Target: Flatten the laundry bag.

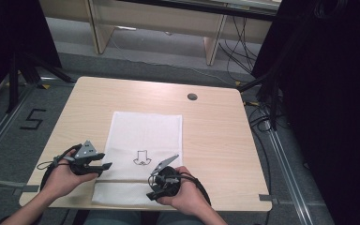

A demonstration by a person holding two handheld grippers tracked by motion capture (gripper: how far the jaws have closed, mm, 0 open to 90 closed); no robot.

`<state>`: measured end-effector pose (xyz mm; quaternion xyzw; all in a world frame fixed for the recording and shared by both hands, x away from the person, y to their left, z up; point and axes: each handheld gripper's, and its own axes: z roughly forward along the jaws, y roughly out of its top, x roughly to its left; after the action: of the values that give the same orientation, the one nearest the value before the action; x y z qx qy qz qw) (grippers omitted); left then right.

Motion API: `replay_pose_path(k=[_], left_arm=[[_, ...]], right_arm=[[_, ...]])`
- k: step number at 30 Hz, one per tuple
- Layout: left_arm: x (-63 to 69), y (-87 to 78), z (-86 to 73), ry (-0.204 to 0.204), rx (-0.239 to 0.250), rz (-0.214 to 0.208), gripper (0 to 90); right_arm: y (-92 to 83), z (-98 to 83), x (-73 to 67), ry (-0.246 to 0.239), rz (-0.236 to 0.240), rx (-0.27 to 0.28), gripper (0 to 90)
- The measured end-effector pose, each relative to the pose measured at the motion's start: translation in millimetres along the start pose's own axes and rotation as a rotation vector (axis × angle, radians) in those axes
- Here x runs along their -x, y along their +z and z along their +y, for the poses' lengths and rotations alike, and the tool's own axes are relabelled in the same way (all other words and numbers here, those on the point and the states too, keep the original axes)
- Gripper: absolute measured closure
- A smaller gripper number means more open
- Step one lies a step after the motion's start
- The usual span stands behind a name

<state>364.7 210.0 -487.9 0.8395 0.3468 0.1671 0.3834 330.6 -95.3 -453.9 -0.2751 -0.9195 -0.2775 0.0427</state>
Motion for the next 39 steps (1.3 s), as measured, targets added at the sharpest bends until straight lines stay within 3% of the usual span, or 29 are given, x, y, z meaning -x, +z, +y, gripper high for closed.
replay_pose_path(k=[4, 9, 11, 13, 17, 19, 22, 29, 30, 31, 32, 33, 36, 39], left_arm=[[-1.2, -3.4, -0.1, -0.001, 0.005, -0.006, 53.6], [1.8, -11.7, -1.1, -0.014, 0.011, -0.058, 62.8], [4.8, -16.1, 0.1, 0.026, 0.009, -0.092, 73.2], [9.3, -16.9, 0.9, 0.008, -0.004, -0.108, 78.7], [19.5, -12.8, 1.5, -0.003, -0.03, -0.18, 83.8], [25.5, -9.6, 1.8, 0.012, -0.058, -0.201, 85.6], [32.2, -4.5, 2.4, 0.061, -0.115, -0.231, 86.3], [39.3, 10.8, 0.5, 0.128, -0.221, -0.215, 86.4], [37.5, 11.3, 1.6, 0.17, -0.25, -0.215, 86.5], [37.3, 11.9, 2.4, 0.187, -0.25, -0.209, 86.5], [37.9, 13.5, 2.5, 0.174, -0.251, -0.209, 86.4], [40.3, 15.1, 2.2, 0.148, -0.223, -0.2, 86.4], [39.8, 18.4, 3.8, 0.14, -0.226, -0.192, 86.2], [39.4, 21.5, 6.3, 0.144, -0.221, -0.177, 86.2]], right_arm=[[-7.6, -1.0, 10.2, 0.057, -0.033, 0.015, 69.5], [-16.8, -7.3, 31.3, 0.09, -0.124, -0.011, 89.3], [-18.9, -9.7, 38.6, 0.126, -0.135, -0.023, 90.0], [-20.3, -12.5, 44.2, 0.171, -0.154, -0.031, 90.0], [-20.0, -16.7, 52.8, 0.178, -0.188, -0.053, 90.0], [-18.9, -18.1, 53.2, 0.21, -0.188, -0.066, 90.0], [-16.7, -19.3, 56.6, 0.189, -0.206, -0.071, 90.0], [-7.0, -21.4, 63.4, 0.193, -0.222, -0.113, 90.0], [-4.8, -21.4, 63.8, 0.206, -0.222, -0.126, 90.0], [-3.3, -21.6, 65.1, 0.2, -0.221, -0.129, 90.0], [-2.4, -21.4, 65.5, 0.198, -0.215, -0.132, 90.0], [-1.7, -20.6, 64.0, 0.219, -0.221, -0.136, 90.0], [-1.7, -19.6, 66.9, 0.189, -0.236, -0.138, 90.0], [-1.9, -19.6, 68.1, 0.198, -0.239, -0.138, 90.0]])
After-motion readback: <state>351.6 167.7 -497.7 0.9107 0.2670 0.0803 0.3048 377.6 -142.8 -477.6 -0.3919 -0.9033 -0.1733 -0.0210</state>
